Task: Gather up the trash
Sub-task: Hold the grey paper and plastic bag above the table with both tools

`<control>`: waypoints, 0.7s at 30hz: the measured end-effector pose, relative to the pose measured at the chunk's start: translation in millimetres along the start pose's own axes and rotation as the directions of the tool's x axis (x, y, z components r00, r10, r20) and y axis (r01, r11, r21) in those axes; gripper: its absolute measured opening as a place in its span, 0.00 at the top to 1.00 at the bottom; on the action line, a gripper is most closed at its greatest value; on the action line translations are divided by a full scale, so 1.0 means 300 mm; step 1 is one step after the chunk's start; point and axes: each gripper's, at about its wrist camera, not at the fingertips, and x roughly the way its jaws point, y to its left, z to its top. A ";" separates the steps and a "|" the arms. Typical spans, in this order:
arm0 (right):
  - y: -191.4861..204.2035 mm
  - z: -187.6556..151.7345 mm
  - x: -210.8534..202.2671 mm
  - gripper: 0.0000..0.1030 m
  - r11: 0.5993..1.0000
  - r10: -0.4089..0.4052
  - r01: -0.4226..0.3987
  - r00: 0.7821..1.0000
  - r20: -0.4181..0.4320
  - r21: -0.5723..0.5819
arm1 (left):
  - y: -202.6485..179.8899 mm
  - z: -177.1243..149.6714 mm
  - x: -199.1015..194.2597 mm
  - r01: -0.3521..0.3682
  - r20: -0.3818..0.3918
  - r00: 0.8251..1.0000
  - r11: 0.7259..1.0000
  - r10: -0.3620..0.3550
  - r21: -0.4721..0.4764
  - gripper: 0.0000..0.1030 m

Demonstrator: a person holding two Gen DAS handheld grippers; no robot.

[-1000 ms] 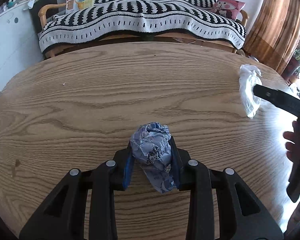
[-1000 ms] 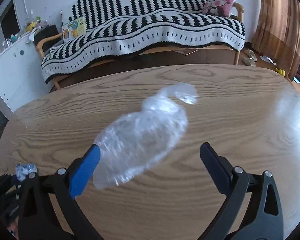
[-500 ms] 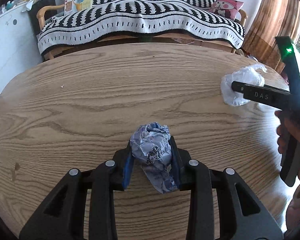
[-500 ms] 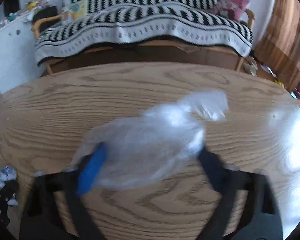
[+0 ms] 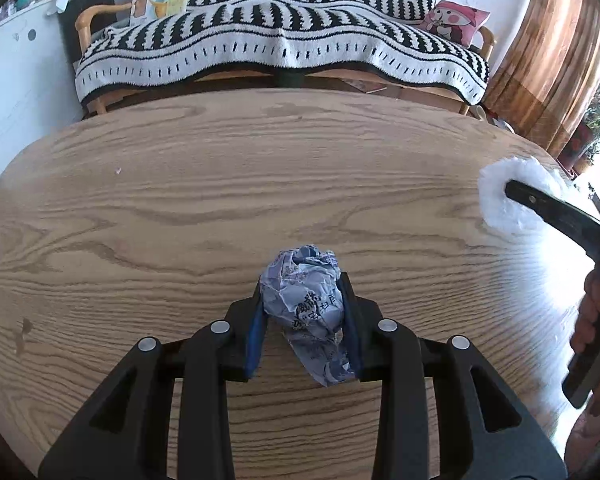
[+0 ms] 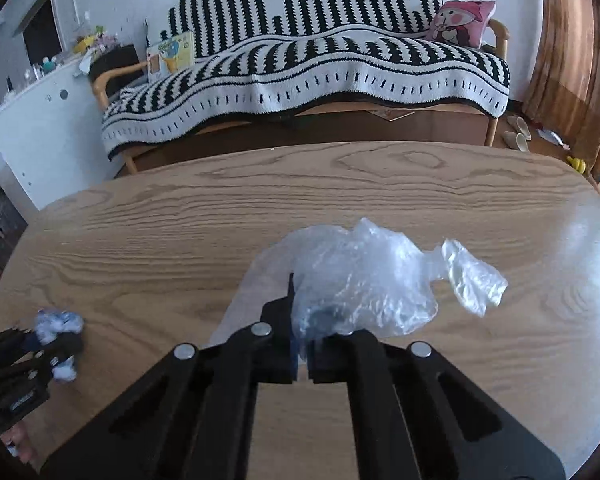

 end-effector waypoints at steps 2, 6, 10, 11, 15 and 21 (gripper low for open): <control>-0.001 -0.023 -0.051 0.97 1.000 0.001 -0.001 1.000 0.008 -0.012 | -0.009 0.002 0.000 0.002 0.003 1.000 1.000 -0.002 0.003 0.69; -0.004 -0.101 -0.160 0.97 1.000 0.011 -0.010 1.000 0.025 -0.023 | -0.028 0.000 0.000 0.016 0.003 1.000 1.000 -0.016 0.007 0.69; -0.013 -0.143 -0.180 0.97 1.000 0.007 -0.006 1.000 0.021 -0.020 | -0.047 -0.003 -0.013 0.018 0.018 1.000 1.000 -0.018 0.015 0.69; -0.016 -0.147 -0.172 0.97 1.000 0.007 -0.007 1.000 0.016 -0.017 | -0.050 -0.002 -0.015 0.013 0.022 1.000 1.000 -0.013 0.019 0.69; -0.015 -0.145 -0.164 0.97 1.000 0.029 -0.029 0.999 0.015 -0.002 | -0.056 -0.004 -0.021 -0.018 0.038 0.999 0.999 0.016 0.033 0.69; -0.012 -0.140 -0.148 0.97 0.998 0.060 -0.060 0.998 0.008 -0.005 | -0.059 -0.008 -0.022 0.002 0.034 0.999 0.999 -0.003 0.032 0.69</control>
